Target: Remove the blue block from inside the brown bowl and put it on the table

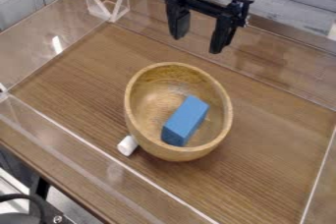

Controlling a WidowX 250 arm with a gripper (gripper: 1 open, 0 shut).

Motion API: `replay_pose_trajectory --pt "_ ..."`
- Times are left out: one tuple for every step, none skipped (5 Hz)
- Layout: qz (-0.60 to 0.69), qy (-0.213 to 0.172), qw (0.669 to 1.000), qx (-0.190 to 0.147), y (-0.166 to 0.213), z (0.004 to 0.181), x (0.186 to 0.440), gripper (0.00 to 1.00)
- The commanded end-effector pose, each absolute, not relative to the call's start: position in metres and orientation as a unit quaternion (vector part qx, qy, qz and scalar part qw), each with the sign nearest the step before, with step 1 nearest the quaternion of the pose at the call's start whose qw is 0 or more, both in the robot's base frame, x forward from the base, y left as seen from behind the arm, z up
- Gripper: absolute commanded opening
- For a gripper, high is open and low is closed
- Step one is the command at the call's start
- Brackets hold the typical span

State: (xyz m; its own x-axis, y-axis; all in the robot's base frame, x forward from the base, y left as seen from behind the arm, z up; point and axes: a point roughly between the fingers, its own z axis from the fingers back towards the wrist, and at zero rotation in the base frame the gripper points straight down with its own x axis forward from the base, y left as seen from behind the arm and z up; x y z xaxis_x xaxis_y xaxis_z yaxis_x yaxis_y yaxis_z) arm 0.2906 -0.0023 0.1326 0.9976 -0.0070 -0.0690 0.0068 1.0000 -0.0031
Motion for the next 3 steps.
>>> replay_pose_trajectory --pt "-0.002 0.031 1.0 0.0 -0.007 0.128 0.279 1.0" --pt "-0.003 0.02 1.0 0.002 -0.013 0.119 0.263 1.0" --pt "-0.008 0.01 1.0 0.003 -0.017 0.115 0.253 1.0"
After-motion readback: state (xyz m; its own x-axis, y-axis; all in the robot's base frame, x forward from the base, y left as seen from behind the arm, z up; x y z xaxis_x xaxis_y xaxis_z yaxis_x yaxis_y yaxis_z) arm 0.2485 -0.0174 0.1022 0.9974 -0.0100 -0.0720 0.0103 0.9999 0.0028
